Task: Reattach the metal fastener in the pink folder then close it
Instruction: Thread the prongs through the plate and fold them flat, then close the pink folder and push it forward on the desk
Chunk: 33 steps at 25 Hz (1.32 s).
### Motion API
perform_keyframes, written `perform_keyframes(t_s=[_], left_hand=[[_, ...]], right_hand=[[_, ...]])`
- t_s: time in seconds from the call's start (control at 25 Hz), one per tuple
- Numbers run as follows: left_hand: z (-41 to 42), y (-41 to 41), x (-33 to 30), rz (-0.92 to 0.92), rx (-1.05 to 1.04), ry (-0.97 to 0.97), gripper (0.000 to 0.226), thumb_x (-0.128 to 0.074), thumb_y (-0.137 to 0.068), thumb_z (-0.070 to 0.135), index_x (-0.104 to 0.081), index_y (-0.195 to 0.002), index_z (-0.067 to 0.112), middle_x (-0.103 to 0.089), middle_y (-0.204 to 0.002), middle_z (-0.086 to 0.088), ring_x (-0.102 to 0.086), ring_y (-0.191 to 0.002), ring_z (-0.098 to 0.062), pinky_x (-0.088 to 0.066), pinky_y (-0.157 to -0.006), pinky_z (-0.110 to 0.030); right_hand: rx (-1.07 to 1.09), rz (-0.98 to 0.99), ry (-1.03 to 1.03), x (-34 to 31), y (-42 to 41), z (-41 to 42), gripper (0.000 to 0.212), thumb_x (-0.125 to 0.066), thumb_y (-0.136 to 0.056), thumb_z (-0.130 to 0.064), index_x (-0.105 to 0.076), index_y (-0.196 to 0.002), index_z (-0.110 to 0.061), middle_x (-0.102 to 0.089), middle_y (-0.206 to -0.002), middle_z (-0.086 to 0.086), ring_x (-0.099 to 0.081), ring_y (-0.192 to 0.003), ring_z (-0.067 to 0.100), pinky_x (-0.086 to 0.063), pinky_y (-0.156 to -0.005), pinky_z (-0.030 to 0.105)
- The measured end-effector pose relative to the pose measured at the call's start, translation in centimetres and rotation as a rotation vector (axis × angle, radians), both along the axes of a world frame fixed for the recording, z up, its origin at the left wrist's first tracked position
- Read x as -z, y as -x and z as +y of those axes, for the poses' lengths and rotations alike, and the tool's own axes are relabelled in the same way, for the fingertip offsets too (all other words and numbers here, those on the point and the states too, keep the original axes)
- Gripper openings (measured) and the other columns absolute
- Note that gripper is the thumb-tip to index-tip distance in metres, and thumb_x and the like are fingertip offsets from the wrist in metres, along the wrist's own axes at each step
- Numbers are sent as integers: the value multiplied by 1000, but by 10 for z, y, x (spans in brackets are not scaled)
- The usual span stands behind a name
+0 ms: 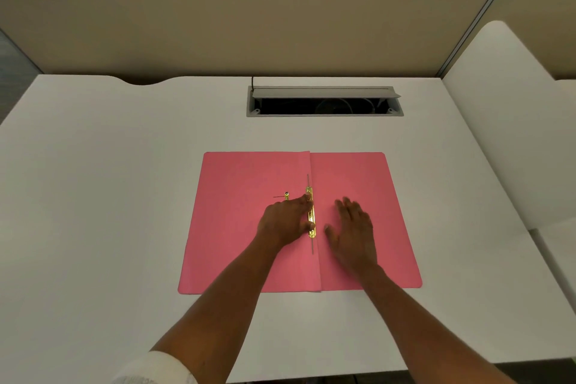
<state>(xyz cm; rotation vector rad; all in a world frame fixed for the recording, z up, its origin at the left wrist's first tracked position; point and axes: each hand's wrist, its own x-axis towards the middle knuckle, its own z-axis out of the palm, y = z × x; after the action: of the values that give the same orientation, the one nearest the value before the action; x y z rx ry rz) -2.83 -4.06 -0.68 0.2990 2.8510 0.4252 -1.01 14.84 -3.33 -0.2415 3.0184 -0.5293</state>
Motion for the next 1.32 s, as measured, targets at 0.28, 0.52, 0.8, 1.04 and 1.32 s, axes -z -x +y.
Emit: perform_keyframes(t_s=[0.28,0.52,0.8,1.04,1.32], left_hand=[[2,-6,6,-14,14,32,58,-50,-93,49,-38,-147,32,-34,-156,17,-65,-105,-34,-54,-82,-43],[3,-2,19,31,65,103,48,-37,-102,31,-33,-150,26,-20,-162,16,-68,-91,-36,-57,-76,-43],[-10,-11,9,44,-74,79,49,-37,-103,31,-32,-151,22,-34,-159,3,-63,-114,-33,-54,-83,-44],[-69,-39,7,151,-349,172,51,-46,-100,35,-39,-146,15,-54,-136,-9,-51,-117,-29,-47,-95,-42],[-102,-48,4,-10,-731,255,63,-44,-93,58,-39,-143,20,-46,-137,-13,-47,-116,-37,-38,-96,-47]], right_hand=[[-79,-71,-203,17,40,32,89,-12,-88,-72,4,-155,-16,0,-165,7,2,-152,27,-3,-123,50],[-56,-11,-180,23,39,30,83,-15,-93,-68,5,-155,-16,1,-165,6,4,-152,26,-3,-123,49],[-69,2,-171,23,36,29,83,-18,-94,-67,6,-155,-16,2,-165,6,6,-151,26,-1,-123,49],[-77,5,-194,25,38,32,83,-17,-93,-67,0,-155,-15,-6,-165,8,-1,-152,27,-6,-122,51],[-72,16,-208,26,37,29,83,-19,-93,-65,-6,-155,-12,-14,-164,11,-10,-151,31,-10,-121,54]])
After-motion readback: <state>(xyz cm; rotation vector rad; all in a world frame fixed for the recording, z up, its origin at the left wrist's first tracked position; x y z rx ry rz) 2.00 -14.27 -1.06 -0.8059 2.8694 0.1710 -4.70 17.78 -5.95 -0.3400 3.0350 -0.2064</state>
